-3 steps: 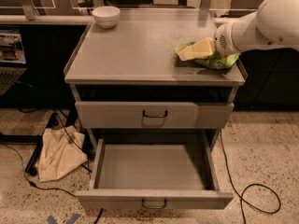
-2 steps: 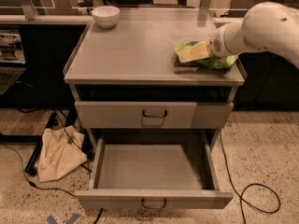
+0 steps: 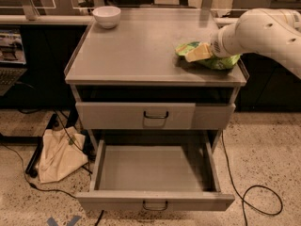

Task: Place green rice chip bag into middle drawer

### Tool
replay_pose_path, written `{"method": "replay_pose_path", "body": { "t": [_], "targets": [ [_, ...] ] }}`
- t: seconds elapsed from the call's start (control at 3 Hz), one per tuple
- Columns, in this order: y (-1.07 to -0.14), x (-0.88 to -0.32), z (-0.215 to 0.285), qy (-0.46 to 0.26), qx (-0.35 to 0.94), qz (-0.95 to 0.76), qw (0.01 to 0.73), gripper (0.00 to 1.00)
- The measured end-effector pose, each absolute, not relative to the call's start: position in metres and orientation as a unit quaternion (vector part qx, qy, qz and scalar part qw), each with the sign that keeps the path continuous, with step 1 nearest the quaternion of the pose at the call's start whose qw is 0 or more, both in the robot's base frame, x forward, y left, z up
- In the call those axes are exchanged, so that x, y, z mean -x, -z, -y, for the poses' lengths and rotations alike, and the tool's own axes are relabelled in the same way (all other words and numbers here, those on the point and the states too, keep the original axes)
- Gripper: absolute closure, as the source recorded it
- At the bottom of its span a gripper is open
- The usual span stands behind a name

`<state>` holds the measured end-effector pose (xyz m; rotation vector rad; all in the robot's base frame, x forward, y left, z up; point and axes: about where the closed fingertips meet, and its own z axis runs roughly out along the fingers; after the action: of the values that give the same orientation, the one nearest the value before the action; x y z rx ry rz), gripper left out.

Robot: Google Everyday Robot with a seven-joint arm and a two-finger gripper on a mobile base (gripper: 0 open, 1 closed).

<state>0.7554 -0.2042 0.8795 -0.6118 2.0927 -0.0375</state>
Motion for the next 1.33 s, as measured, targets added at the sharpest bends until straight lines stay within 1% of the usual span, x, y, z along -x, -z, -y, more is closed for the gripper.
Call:
{"method": "replay_pose_path", "body": {
  "t": [0.33,1.0,1.33],
  "targets": [
    [-0.8795,-0.7554,0.2042,0.015,0.249,-0.851,0.462,0.48],
    [-0.8795,-0.7555,0.2041,0.015,0.249,-0.851,0.462,0.95],
    [-0.8795,-0.7555,0.2041,0.015,0.249,-0.851,0.462,1.00]
  ]
}}
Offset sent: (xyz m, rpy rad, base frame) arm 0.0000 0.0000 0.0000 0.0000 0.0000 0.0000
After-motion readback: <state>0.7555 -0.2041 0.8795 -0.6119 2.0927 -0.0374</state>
